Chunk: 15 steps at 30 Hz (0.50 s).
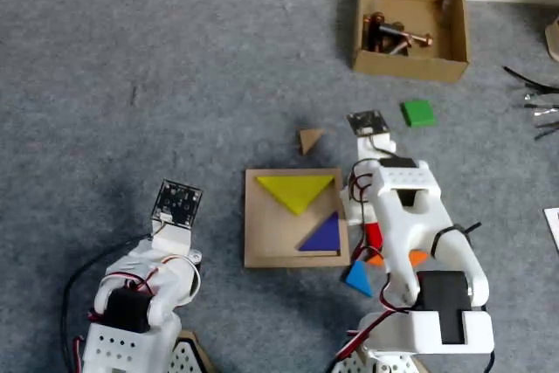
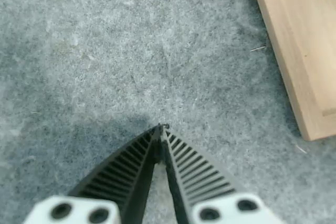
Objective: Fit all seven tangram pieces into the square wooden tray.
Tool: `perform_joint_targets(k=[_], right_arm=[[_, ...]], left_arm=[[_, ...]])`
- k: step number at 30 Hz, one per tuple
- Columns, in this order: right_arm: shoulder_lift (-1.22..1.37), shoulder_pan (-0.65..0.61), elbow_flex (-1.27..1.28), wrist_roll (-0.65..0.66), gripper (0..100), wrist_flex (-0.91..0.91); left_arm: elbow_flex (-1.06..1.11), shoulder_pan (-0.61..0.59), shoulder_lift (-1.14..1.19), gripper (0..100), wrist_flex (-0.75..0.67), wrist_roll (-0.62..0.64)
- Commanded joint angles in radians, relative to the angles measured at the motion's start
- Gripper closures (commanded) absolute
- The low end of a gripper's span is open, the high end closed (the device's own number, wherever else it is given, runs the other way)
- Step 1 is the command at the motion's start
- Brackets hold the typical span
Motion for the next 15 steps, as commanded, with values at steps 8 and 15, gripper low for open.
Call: perform_joint_targets(k=[8,15], right_arm=[[-0.027,-0.027,-0.024,0.014,70.6,-0.03],[-0.027,-0.027,-0.022,0.014,70.6,-0.03]], left_arm=[[0.019,0.015,-0.004,99,0.005,0.006],[0.019,0.015,-0.004,99,0.005,0.006]])
